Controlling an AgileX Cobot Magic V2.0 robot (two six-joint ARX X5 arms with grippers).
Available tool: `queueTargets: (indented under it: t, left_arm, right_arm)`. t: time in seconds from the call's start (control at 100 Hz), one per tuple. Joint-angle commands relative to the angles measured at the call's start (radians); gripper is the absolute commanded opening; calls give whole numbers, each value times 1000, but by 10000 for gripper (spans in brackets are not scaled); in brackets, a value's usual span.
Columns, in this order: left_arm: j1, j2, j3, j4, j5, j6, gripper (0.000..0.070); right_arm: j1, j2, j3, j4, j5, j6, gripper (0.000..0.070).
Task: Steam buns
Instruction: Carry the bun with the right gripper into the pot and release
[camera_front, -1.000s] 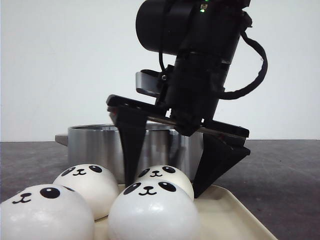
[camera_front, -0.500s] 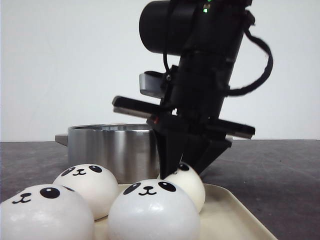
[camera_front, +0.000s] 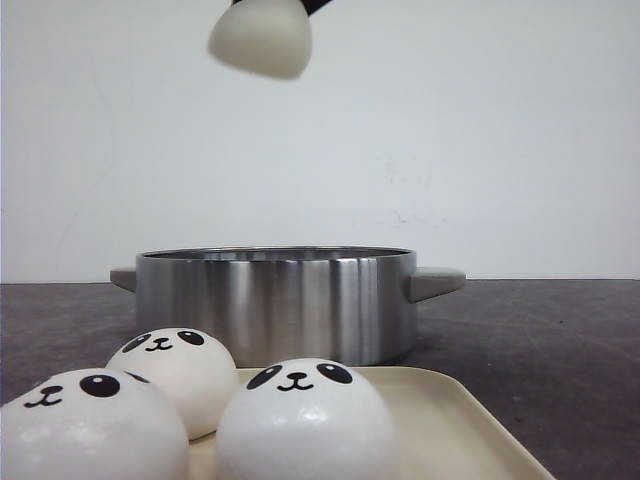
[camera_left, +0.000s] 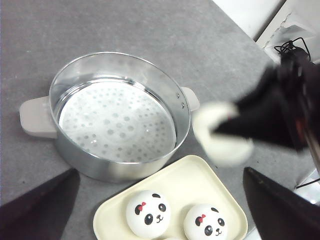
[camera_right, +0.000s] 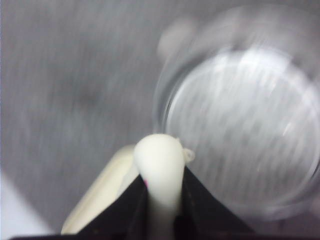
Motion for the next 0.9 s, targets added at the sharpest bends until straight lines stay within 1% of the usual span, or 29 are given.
queueTargets:
  t: [0.0,0.06,0.14,0.21,0.26,0.4,0.5,0.6,0.71,0.89]
  left_arm:
    - [-5,9,17,22,-6,19,633]
    - [-5,13,17,31,-6,18,633]
    - [-5,17,17,37,-5,18,634]
    - [-5,19,17,38,-6,18,633]
    - [-5,19,17,37,-5,18,634]
    - [-5,19,17,37,-6,18,634]
    - [-5,19,17,37,-6,14,633]
    - [-5,19,17,36,-6,15,633]
    - [-5,19,17,32,-6,14,634]
    - [-5,19,17,9,-6,15,633]
  right_arm:
    - [-23,35,25,74,2,-50,0]
    - [-69,51,25,122,-1,-61,0]
    - [-137,88,25,159,-42,-71,0]
    - [-193,127,26,170,-97,-70,0]
    - [-230,160,26,174,-119,-70,0]
    - [-301,258,26,177,-138,-72,0]
    - [-334,324,26,194,-182,-72,0]
    - [-352,371,26,229,-206,-72,0]
    - [-359,413,26,267,-206,-71,0]
    - [-365,467,27,287,-202,-71,0]
